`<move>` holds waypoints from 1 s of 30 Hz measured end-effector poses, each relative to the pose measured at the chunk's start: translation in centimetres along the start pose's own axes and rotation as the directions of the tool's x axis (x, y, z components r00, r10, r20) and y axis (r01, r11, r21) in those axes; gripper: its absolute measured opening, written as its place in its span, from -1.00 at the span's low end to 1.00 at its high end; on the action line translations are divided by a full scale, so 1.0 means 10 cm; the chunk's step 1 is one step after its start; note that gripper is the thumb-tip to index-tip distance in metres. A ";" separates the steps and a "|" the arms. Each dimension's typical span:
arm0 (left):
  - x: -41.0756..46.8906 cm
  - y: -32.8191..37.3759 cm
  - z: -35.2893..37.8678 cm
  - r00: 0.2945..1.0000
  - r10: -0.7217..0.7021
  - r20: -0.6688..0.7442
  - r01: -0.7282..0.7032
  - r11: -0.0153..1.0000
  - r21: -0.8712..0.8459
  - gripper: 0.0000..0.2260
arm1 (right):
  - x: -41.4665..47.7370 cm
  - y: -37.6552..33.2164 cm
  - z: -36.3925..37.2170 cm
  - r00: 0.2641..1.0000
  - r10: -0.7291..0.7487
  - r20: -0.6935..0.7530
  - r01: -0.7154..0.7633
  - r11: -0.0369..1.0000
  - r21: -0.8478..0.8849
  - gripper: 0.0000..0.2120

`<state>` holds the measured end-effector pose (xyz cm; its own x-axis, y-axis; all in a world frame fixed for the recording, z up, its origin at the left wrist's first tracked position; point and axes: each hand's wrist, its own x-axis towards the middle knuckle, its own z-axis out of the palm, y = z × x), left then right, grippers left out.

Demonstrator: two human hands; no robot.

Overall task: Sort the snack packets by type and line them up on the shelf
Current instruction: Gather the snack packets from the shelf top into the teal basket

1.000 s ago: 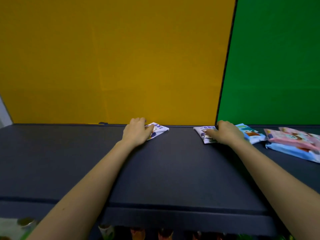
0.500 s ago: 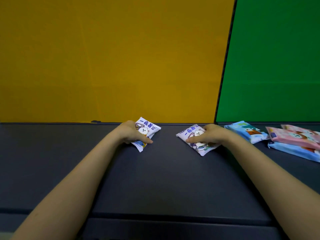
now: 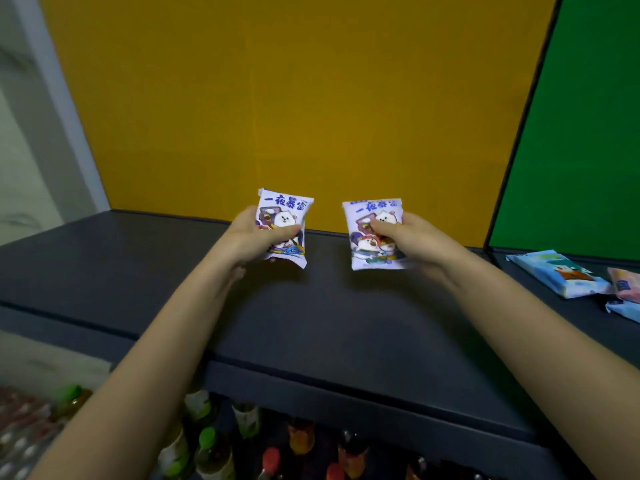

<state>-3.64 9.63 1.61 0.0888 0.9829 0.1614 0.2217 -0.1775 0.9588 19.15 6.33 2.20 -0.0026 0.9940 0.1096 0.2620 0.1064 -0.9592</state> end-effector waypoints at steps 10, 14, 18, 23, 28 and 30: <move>-1.32 -0.29 -1.62 0.841 0.087 -0.534 -0.054 0.996 0.077 -0.70 | -0.07 -0.64 1.75 0.943 -0.165 0.289 0.137 0.984 0.114 -0.83; -2.10 -0.47 -2.22 0.713 0.071 -0.697 -0.012 0.996 0.088 -0.78 | -0.31 -0.87 2.65 0.867 -0.202 0.454 0.130 0.974 0.185 -0.89; -2.90 -0.72 -2.74 0.517 0.023 -0.856 0.067 0.996 0.067 -0.72 | -0.70 -0.93 3.58 0.779 -0.205 0.592 0.095 0.973 0.211 -0.80; -4.03 -1.12 -3.26 0.361 -0.076 -0.930 0.191 0.982 -0.006 -0.65 | -1.32 -0.74 4.72 0.639 -0.169 0.751 0.035 0.981 0.191 -0.88; -5.00 -1.67 -3.61 0.212 -0.165 -0.963 0.260 0.960 -0.107 -0.72 | -2.01 -0.30 5.85 0.525 -0.059 0.849 -0.089 0.988 0.124 -0.72; -5.32 -1.96 -3.73 0.166 -0.199 -0.966 0.301 0.943 -0.143 -0.75 | -2.29 -0.09 6.22 0.486 -0.023 0.874 -0.114 0.989 0.090 -0.74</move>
<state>-48.95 -37.34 -17.02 -0.9671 0.2467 0.0615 0.0974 0.1358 0.9859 -41.07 -14.94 -15.65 -0.8506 0.5033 -0.1520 0.1729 -0.0054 -0.9849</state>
